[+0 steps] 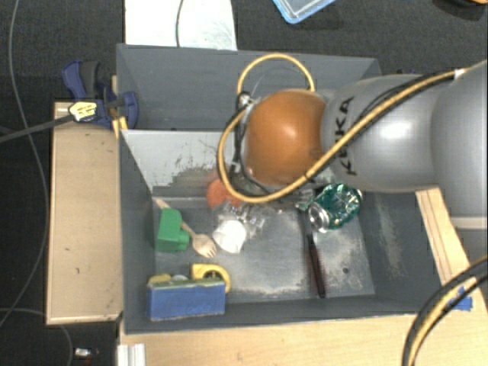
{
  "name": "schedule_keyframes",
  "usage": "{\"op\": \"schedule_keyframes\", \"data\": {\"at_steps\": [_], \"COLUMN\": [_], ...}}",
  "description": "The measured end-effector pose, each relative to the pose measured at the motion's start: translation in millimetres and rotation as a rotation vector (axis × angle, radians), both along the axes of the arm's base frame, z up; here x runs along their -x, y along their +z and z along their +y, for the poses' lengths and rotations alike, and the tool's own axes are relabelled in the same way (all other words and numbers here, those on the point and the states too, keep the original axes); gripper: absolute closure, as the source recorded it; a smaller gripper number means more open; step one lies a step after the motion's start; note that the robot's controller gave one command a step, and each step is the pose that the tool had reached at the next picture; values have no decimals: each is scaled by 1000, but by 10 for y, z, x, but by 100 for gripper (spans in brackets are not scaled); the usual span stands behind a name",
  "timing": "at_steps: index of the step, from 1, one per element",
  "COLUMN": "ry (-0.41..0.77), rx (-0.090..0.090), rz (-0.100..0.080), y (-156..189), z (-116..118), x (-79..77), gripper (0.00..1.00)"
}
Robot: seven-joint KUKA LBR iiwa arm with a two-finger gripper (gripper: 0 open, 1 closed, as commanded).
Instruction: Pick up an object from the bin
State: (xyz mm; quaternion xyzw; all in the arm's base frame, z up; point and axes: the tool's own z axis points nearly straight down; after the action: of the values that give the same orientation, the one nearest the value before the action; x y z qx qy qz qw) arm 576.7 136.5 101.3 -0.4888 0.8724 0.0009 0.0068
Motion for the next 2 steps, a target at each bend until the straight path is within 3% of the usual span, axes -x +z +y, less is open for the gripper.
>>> {"op": "schedule_keyframes", "data": {"at_steps": [2], "ry": [-6], "rx": [-2], "rz": [-4], "y": [435], "z": [2], "x": [-7], "gripper": [100]}}
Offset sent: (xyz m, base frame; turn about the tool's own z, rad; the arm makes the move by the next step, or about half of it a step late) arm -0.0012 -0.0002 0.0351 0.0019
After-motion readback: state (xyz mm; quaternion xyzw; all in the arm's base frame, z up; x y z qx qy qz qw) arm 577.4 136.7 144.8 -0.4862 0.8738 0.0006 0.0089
